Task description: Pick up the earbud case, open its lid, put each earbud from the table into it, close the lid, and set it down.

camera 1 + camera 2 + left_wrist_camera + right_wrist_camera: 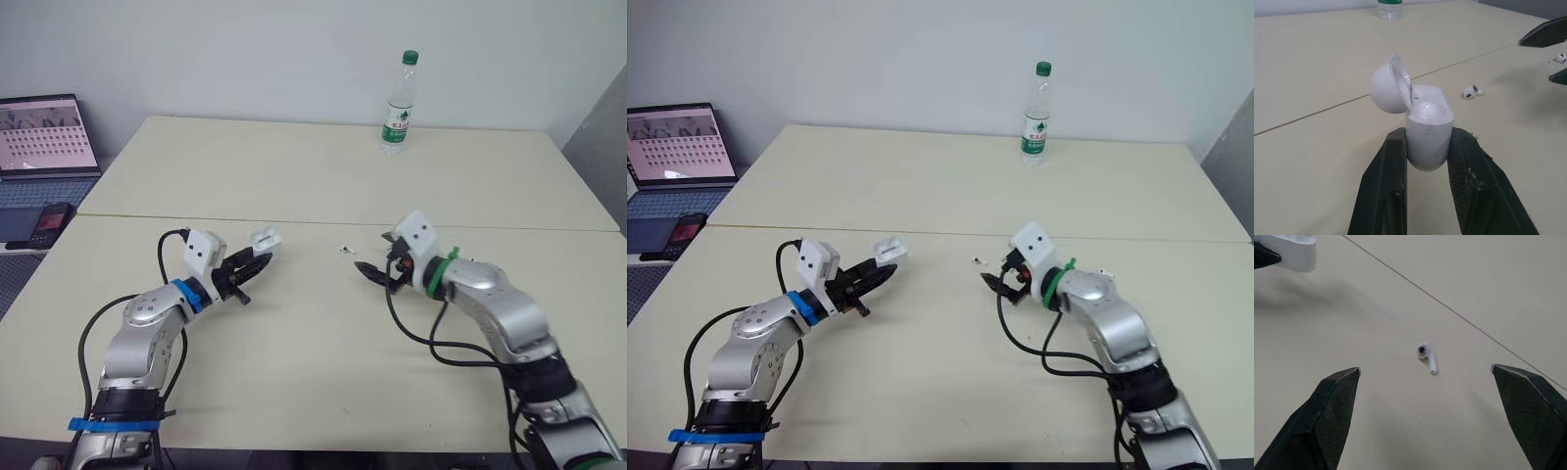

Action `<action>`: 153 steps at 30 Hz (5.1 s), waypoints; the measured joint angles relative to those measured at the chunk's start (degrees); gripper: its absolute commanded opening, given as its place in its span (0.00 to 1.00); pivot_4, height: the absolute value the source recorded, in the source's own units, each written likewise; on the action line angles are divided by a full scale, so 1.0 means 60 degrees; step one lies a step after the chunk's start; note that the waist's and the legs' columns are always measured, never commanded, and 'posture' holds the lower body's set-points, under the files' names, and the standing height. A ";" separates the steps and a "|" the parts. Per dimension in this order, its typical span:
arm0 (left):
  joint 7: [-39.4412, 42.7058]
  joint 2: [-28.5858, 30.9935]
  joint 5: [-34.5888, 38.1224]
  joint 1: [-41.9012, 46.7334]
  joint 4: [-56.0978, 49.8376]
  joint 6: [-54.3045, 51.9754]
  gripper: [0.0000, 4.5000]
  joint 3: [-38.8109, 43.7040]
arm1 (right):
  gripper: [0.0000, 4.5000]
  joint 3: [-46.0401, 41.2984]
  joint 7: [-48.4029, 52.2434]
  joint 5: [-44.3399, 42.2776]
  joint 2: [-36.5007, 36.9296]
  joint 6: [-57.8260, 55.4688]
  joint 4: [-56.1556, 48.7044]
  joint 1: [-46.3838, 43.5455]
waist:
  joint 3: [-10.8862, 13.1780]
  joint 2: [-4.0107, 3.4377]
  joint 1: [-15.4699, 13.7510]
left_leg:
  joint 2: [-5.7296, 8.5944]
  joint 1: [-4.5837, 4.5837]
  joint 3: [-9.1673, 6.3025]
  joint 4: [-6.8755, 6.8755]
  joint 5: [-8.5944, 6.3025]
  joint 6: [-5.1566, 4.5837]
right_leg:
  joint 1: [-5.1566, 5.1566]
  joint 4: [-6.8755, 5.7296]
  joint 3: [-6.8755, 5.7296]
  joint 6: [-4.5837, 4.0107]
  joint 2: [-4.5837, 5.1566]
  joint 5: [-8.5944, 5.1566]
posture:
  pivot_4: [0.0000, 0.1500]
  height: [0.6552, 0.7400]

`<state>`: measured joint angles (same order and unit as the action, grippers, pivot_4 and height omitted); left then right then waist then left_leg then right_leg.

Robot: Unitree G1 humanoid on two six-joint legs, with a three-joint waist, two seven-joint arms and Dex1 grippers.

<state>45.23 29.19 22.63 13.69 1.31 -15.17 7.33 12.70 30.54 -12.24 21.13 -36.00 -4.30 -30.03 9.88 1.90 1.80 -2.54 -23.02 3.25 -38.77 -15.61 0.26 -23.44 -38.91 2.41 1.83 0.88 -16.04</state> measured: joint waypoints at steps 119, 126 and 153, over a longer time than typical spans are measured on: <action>-0.0264 -0.0376 0.0165 -0.0199 -0.0871 -0.0560 0.17 -0.0530 | 1.00 -0.3735 0.2980 -0.1011 0.4191 0.1913 -0.2018 0.5731 | 0.0006 0.0009 -0.0028 | 0.0006 0.0025 0.0000 -0.0010 -0.0001 0.0005 | 0.0029 -0.0005 0.0008 -0.0009 -0.0007 0.0006 | 1.00 0.95; -0.0323 -0.0378 0.0166 -0.0199 -0.0882 -0.0608 0.17 -0.0531 | 1.00 -0.3661 0.2904 -0.0775 0.4183 0.1913 -0.2017 0.5818 | 0.0006 0.0009 -0.0026 | 0.0004 0.0027 -0.0001 -0.0011 0.0000 0.0006 | 0.0029 -0.0007 0.0007 -0.0009 -0.0007 0.0006 | 1.00 0.95; -0.0319 -0.0383 0.0165 -0.0179 -0.0902 -0.0698 0.17 -0.0545 | 1.00 -0.3529 0.2237 -0.0202 0.4190 0.2168 -0.1414 0.5421 | 0.0004 0.0012 -0.0028 | 0.0004 0.0031 0.0003 -0.0017 0.0000 0.0006 | 0.0034 -0.0008 0.0012 -0.0008 -0.0014 0.0006 | 1.00 0.95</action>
<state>43.32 26.89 23.62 12.62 -4.10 -19.36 4.06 -8.48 43.96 -13.45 46.27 -22.99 -12.79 2.49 9.90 1.97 1.64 -2.52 -22.83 3.27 -38.88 -15.60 0.29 -23.24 -38.96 2.49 1.79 0.80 -16.00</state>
